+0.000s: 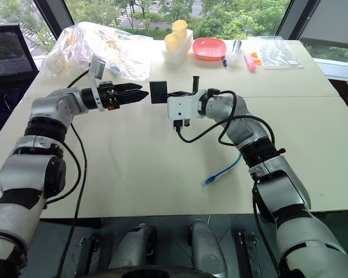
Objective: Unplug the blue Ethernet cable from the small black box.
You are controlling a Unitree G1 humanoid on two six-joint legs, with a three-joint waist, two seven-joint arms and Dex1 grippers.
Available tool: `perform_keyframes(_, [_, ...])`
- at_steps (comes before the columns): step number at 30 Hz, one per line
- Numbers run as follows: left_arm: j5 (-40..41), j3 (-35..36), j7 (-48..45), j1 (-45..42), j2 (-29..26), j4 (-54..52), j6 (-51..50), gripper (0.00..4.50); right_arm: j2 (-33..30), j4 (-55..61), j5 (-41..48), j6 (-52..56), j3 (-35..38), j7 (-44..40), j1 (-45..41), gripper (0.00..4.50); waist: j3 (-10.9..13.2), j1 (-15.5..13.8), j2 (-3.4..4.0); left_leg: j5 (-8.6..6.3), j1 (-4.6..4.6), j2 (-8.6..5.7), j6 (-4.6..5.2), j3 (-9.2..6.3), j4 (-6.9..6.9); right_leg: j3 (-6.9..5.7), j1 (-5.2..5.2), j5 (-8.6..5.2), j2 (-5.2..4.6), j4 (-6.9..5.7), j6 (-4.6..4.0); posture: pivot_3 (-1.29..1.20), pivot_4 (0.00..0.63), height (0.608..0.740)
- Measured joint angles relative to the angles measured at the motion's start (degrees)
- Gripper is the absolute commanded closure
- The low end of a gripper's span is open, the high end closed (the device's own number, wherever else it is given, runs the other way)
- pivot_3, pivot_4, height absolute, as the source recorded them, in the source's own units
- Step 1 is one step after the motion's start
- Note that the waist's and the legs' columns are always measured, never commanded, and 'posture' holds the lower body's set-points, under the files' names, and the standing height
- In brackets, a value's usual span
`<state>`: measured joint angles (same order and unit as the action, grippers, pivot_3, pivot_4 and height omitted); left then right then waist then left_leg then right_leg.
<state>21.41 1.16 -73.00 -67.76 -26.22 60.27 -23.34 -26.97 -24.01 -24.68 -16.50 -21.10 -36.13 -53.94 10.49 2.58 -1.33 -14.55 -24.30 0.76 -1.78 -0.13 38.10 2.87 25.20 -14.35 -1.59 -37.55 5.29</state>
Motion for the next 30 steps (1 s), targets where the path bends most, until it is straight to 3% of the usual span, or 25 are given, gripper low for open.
perform_keyframes(5, [-2.1, 0.8, -0.6, -1.2, 2.8, 5.9, 2.7, 0.0, 0.1, 2.0, -0.7, 1.7, -0.1, 1.2, 0.7, 4.48, 0.0, 0.0, 0.0, 0.0, -0.02, 0.0, 0.0, -0.01, 0.0, -0.01, 0.02, 0.0, 0.04, -0.05, 0.0, 0.0, 0.15, 0.735])
perform_keyframes(6, [-2.3, 1.1, -0.4, -1.8, 3.0, 6.9, 3.1, 0.26, 0.1, 2.3, -1.0, 2.0, -0.1, 1.4, 0.8, 4.5, 0.0, 0.0, 0.0, 0.0, -0.04, 0.0, 0.0, -0.01, 0.0, -0.01, 0.03, 0.0, 0.04, -0.05, 0.0, 0.0, 0.15, 0.735])
perform_keyframes(9, [-2.7, 2.7, 0.0, -3.5, 3.8, 8.5, 4.2, 1.28, 0.1, 2.8, -1.4, 2.4, -0.1, 1.8, 1.5, 4.5, 0.0, -0.1, 0.0, 0.0, -0.04, 0.0, 0.0, -0.02, 0.0, -0.02, 0.02, 0.0, 0.02, -0.05, 0.0, 0.0, 0.15, 0.735])
perform_keyframes(15, [-3.1, 4.5, -1.9, -4.7, 4.7, 9.1, 4.1, 4.05, 0.0, 3.7, -2.1, 3.6, -0.4, 1.8, 2.2, 4.5, 0.0, -0.1, 0.0, 0.0, -0.04, -0.01, 0.0, -0.03, 0.0, -0.02, 0.02, 0.0, 0.03, -0.06, 0.0, 0.0, 0.15, 0.735])
perform_keyframes(22, [-5.8, 4.5, -3.5, -4.7, 4.7, 9.1, 4.5, 4.02, 0.1, 4.6, -2.1, 4.0, -0.6, 1.5, 3.4, 4.5, 0.0, -0.1, 0.0, 0.01, -0.03, -0.01, 0.0, -0.04, 0.01, -0.02, 0.03, 0.0, 0.03, -0.12, 0.0, 0.0, 0.15, 0.735])
perform_keyframes(23, [-5.9, 4.5, -3.5, -4.7, 4.9, 9.1, 4.8, 4.02, 0.1, 4.9, -2.1, 4.3, -0.6, 1.2, 3.5, 3.54, 0.0, -0.1, 0.0, 0.01, -0.03, -0.01, 0.0, -0.03, 0.01, -0.02, 0.03, 0.0, 0.03, -0.12, 0.0, 0.0, 0.15, 0.735])
perform_keyframes(30, [-7.3, 4.3, -4.8, -3.8, 5.0, 9.1, 4.7, 4.02, -2.2, 10.1, 1.7, 7.7, 2.2, -1.9, 6.2, 0.16, 0.0, -0.2, 0.0, 0.01, -0.04, -0.02, 0.0, -0.05, 0.02, -0.02, 0.02, 0.0, 0.02, -0.13, 0.0, 0.0, 0.15, 0.735])
